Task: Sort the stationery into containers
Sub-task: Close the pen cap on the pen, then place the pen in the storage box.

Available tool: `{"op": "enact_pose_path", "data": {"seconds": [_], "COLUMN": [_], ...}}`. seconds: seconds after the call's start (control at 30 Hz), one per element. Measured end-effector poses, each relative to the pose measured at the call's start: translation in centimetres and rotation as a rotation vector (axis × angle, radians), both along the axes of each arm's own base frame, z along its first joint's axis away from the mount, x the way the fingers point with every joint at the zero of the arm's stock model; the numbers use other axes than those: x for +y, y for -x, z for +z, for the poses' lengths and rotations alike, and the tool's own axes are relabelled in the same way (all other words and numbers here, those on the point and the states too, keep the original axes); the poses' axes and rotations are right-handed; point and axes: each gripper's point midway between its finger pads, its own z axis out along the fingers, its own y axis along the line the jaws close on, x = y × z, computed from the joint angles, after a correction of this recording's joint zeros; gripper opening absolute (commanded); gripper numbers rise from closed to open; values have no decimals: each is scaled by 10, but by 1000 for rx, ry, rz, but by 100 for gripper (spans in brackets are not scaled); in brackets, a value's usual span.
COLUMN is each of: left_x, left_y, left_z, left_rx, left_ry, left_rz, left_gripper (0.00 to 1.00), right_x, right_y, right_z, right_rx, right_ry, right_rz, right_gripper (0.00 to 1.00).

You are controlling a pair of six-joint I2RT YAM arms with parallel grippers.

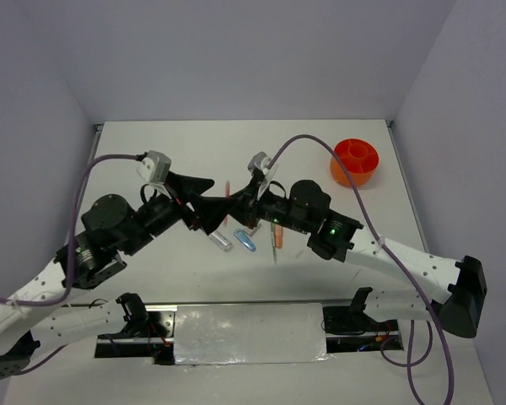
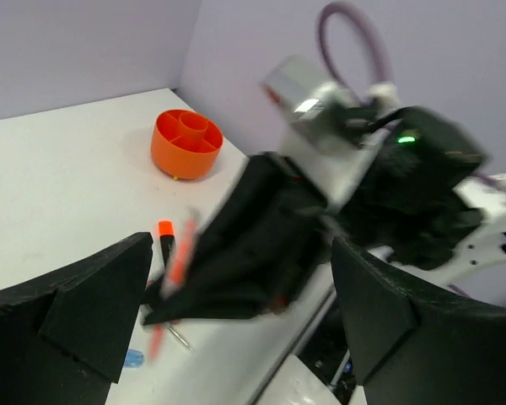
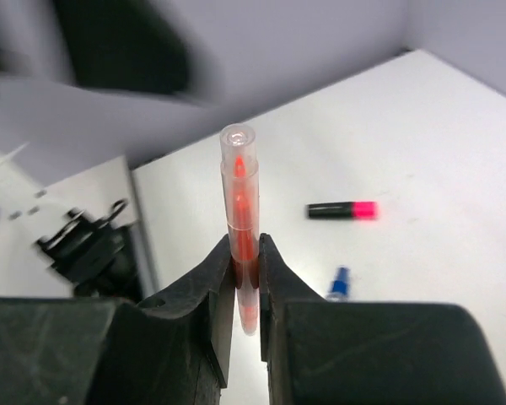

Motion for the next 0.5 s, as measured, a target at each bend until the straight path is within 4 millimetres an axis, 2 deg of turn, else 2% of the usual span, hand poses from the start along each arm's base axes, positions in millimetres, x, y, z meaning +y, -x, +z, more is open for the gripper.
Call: {"op": "enact_pose_path", "data": {"seconds": [0.1,0.17,0.23,0.3,0.37,0.47,0.5], "left_x": [17,45,77,107,129,136,136], "left_y": [13,12,10,13,16,16,15], "left_z": [35,60,68,57,29,-30,-45], "left_rx": [12,38,76,126,171,237,253], "left_ry": [11,54,92,102,62,-82,-122], "left_rz": [18,117,235,328,396,437,443], "left_gripper": [99,99,99,99,99,99,99], "right_x": [-17,-36,-68,-114,-165,-240,-259], "right_y": [-33,-59,-95,-133,-167,-209,-221], "right_z": [-9,-20,-32,-40,-38,-28,-23], "right_rx": [10,27,38,35,22,1,-9], "right_ry": [-9,-4,2,6,-3,-22,-27], "right_rz": [-121,-224,-388,-595,-789,-1053,-1121], "right_gripper": [0,0,0,0,0,0,0]}}
